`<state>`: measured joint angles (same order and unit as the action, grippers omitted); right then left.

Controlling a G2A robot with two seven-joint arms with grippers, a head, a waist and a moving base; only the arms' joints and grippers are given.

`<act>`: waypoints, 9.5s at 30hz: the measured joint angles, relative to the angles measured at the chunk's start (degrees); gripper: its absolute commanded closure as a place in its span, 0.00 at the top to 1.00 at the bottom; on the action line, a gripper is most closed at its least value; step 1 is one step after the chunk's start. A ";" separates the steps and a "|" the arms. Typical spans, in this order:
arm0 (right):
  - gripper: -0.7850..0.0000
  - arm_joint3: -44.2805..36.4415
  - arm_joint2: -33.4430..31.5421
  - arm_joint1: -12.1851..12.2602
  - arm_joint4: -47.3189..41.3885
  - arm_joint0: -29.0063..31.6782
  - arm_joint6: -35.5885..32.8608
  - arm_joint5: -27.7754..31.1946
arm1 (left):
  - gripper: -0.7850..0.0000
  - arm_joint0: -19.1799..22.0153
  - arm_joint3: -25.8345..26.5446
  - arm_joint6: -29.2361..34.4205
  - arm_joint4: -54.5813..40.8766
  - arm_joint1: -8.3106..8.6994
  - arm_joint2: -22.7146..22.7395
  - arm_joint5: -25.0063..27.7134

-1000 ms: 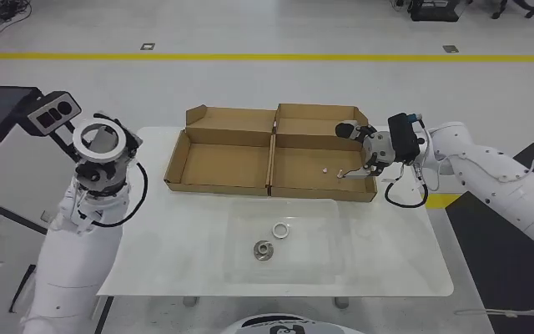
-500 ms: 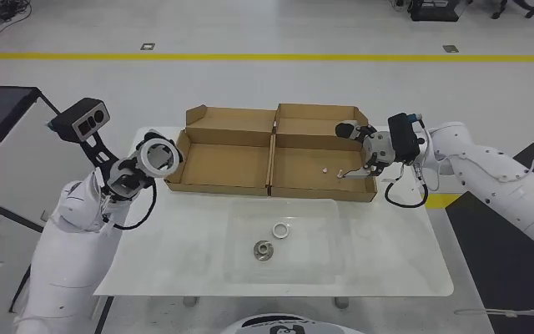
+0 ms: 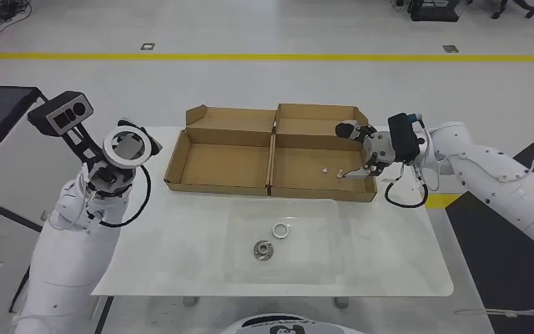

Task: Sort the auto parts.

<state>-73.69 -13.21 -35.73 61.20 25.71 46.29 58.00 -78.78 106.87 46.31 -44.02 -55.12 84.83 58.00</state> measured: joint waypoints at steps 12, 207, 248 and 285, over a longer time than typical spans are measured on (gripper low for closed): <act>1.00 0.00 0.00 0.00 0.00 0.00 0.00 0.00 | 0.00 0.00 0.00 0.00 -0.01 0.00 0.00 0.00; 1.00 0.00 0.00 0.00 0.00 0.00 0.00 0.00 | 1.00 17.32 7.41 41.69 101.75 -15.10 -36.72 -74.29; 1.00 0.00 0.00 0.00 0.00 0.00 0.00 0.00 | 0.45 18.68 -7.57 40.78 102.22 -19.06 -45.74 -75.20; 1.00 0.00 0.00 0.00 0.00 0.00 0.00 0.00 | 0.33 21.00 -13.69 41.69 103.88 -21.13 -49.45 -74.28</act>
<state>-73.69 -13.21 -35.73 61.20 25.71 46.29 58.00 -57.78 93.18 88.00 59.87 -76.25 35.38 -16.28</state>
